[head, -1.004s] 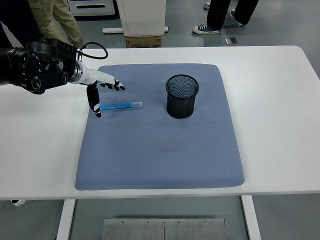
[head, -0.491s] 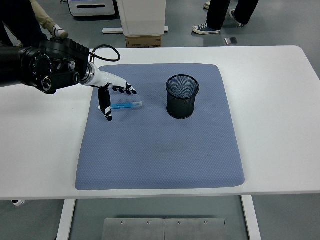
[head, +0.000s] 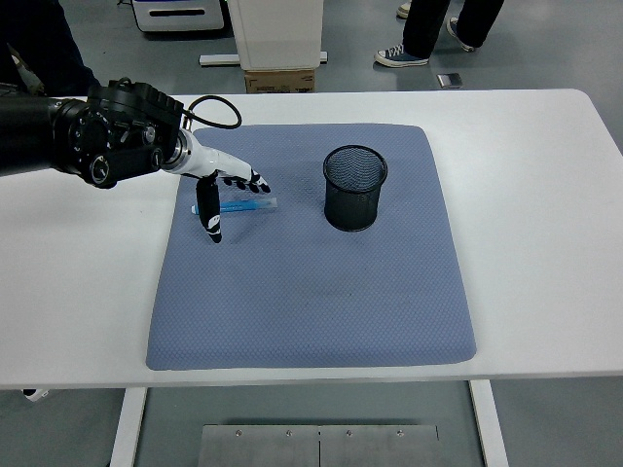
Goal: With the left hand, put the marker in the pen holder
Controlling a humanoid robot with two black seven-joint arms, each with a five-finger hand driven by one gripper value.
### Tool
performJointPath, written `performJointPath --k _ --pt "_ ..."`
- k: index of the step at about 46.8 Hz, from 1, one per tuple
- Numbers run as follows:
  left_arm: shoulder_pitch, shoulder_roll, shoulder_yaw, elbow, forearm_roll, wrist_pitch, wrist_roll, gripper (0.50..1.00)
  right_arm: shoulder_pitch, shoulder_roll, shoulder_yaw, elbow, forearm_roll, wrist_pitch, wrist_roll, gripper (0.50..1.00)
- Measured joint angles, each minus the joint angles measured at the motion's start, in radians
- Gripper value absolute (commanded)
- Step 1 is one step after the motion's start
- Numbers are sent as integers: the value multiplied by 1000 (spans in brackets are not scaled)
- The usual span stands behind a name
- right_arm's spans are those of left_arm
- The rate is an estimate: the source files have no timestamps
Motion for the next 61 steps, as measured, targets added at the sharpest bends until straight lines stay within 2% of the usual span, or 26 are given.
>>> performJointPath --k 8,14,23,25,31,36,40,47,57,61 --pt "3 -11 -21 0 13 0 1 1000 0 0 0 0 0 0 0 1000" --pt "3 -14 -35 0 24 0 7 918 0 0 -1 0 0 0 0 1000" --pt "5 -28 -45 1 34 -1 9 856 0 0 0 0 0 0 0 1000" --pt "5 -28 -48 1 34 -7 9 821 0 0 0 0 0 0 0 1000" --pt "5 -29 -57 1 36 -35 9 766 0 0 0 0 0 0 0 1000" --pt "5 -29 -59 1 38 -38 9 763 0 0 0 0 0 0 0 1000" --pt "5 -27 -60 1 42 -39 9 801 0 0 0 0 0 0 0 1000" --pt "2 -20 -60 10 42 -37 9 821 0 0 0 0 0 0 0 1000" --pt "-2 -15 -58 11 44 -29 9 821 0 0 0 0 0 0 0 1000" --pt "-2 -15 -54 11 50 -29 9 792 0 0 0 0 0 0 0 1000"
